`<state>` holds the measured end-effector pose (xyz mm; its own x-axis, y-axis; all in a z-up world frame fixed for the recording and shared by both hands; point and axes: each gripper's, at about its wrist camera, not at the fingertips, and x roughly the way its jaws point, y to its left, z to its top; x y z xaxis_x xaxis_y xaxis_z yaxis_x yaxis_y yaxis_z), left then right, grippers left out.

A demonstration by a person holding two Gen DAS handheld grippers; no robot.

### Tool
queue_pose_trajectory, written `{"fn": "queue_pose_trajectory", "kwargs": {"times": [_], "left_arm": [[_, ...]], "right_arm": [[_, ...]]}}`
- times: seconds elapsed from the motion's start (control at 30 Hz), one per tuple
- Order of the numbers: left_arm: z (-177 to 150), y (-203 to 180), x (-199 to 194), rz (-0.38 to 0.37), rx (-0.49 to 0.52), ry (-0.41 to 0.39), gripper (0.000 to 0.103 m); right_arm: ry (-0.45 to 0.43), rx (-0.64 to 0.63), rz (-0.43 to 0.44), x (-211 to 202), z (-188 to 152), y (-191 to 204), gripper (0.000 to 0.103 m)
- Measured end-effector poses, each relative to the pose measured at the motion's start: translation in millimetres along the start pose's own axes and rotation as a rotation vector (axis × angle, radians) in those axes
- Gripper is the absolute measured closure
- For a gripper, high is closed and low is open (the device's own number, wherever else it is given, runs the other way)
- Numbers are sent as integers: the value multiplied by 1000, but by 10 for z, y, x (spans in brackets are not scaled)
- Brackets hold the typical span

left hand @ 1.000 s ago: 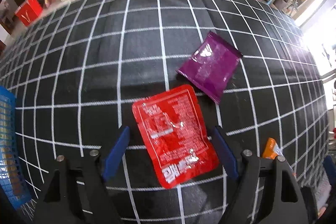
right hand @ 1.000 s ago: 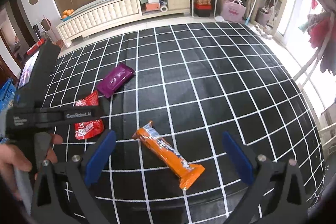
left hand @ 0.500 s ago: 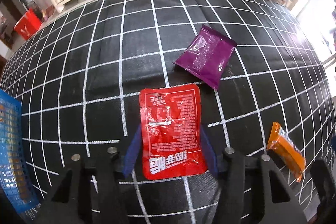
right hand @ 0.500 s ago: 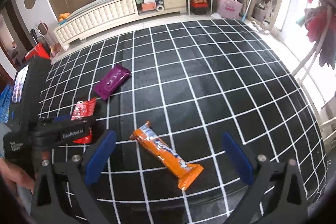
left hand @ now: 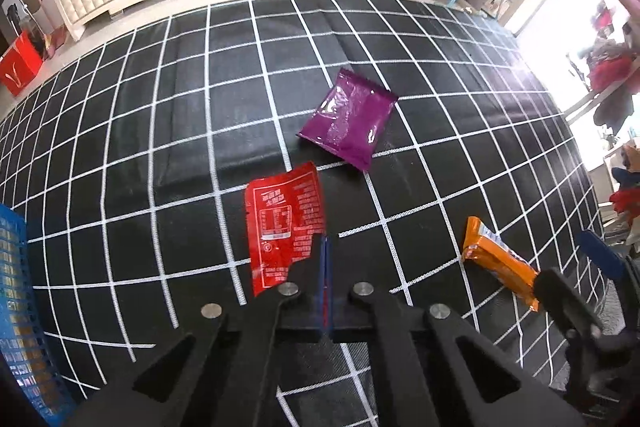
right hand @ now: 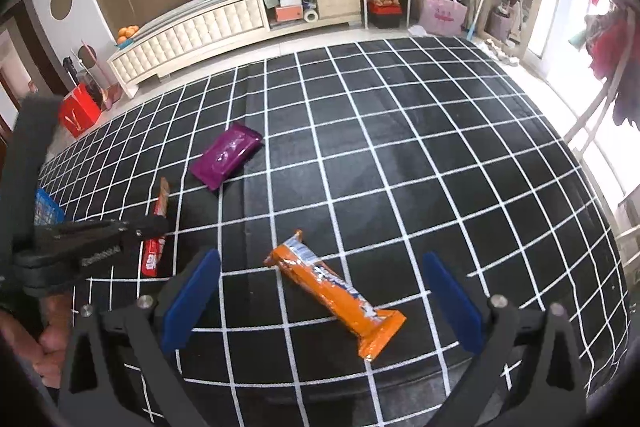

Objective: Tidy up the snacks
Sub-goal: 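Grasp the purple packet with the right tool while the left tool holds the red packet, then carry the red and purple packets over the blue basket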

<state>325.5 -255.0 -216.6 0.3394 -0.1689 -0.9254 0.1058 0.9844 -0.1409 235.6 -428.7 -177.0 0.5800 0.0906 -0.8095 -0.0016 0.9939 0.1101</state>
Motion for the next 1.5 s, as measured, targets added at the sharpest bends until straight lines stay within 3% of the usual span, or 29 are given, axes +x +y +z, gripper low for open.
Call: {"fn": "queue_pose_trajectory", "kwargs": {"times": [0.23,0.37,0.6,0.87,1.0,1.13,1.27,1.4,1.47,1.5], "left_arm": [[-103,356,-255,-45,-49,-30,103],[-150,536,-489,-62,-63,-71,103],[-156,803,-761,-41,-62,-147,103],[-99,994,-707,32,-80,-202,103],[-1,1089,-622,56,-107,-211,103],[90,1109,-573,57,-104,-227,103],[114,1135,-524,57,-102,-217,103],[137,1154,-460,61,-105,-208,103],[127,1155,-451,63,-107,-205,103],[122,1158,-456,63,-109,-204,103]], "right_arm": [[0,43,84,2,46,69,1],[43,56,107,108,170,148,1],[95,47,75,387,421,434,1],[140,90,86,738,691,675,1],[179,62,-2,949,780,825,1],[227,91,11,1158,830,824,2],[271,76,1,1328,856,887,16],[246,68,-37,1345,880,936,22],[226,34,-69,1322,867,976,41],[217,20,-83,1305,848,984,42]]}}
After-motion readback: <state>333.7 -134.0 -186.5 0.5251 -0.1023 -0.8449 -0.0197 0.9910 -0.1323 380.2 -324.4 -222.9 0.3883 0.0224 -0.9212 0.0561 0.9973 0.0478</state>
